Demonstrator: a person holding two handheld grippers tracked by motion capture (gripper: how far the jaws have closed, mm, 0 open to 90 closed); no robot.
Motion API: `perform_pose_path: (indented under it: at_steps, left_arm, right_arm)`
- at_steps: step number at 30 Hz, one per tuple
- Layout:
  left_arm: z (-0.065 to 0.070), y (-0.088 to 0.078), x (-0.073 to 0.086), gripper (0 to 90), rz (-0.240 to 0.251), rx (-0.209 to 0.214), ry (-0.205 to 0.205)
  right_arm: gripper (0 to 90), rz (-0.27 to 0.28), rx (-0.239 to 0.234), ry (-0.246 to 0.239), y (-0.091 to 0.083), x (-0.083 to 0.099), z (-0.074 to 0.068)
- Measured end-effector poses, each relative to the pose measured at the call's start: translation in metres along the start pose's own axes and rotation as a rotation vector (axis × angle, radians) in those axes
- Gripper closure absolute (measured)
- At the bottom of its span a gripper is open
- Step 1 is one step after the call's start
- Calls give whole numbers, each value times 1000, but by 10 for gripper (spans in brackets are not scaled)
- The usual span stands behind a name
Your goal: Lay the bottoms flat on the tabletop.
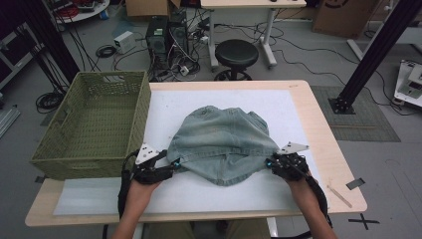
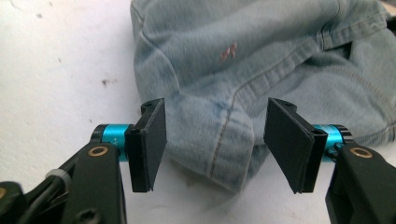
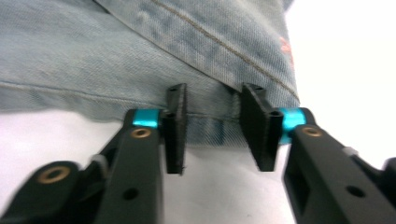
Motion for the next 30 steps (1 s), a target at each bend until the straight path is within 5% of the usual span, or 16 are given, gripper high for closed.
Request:
perform_pose_path:
  at_steps: [7,9,11,13,15,21,30]
  left_arm:
    - [5,10,11,409,-98,24,-4]
    - [6,14,15,484,-145,7,15]
    - [6,16,19,682,-181,-38,91]
    - [7,14,19,815,-173,-47,103]
    - [5,10,17,850,-159,-41,104]
    - [-2,-12,8,861,-74,-4,48]
    - [5,-38,6,858,-19,101,15]
  right_arm:
    - [642,9,-34,52,2,1,5]
    - [747,3,-34,53,1,1,7]
    - [771,5,-31,31,1,1,7]
    - [798,-2,-26,15,-1,1,7]
    - [844,-1,-25,-3,-6,1,7]
    - [859,-20,-40,-37,-22,13,5]
    - [859,-5,-4,-85,-59,26,2]
Point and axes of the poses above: each handheld gripper's, and its own axes: y roughly forward along the jaws, x roughly out of its underside, z roughly to its right, the point moved 8 cm from there along y, roughly forward along the jaws, and after that the axes turned 1 degree about y, right-handed, at the moved point
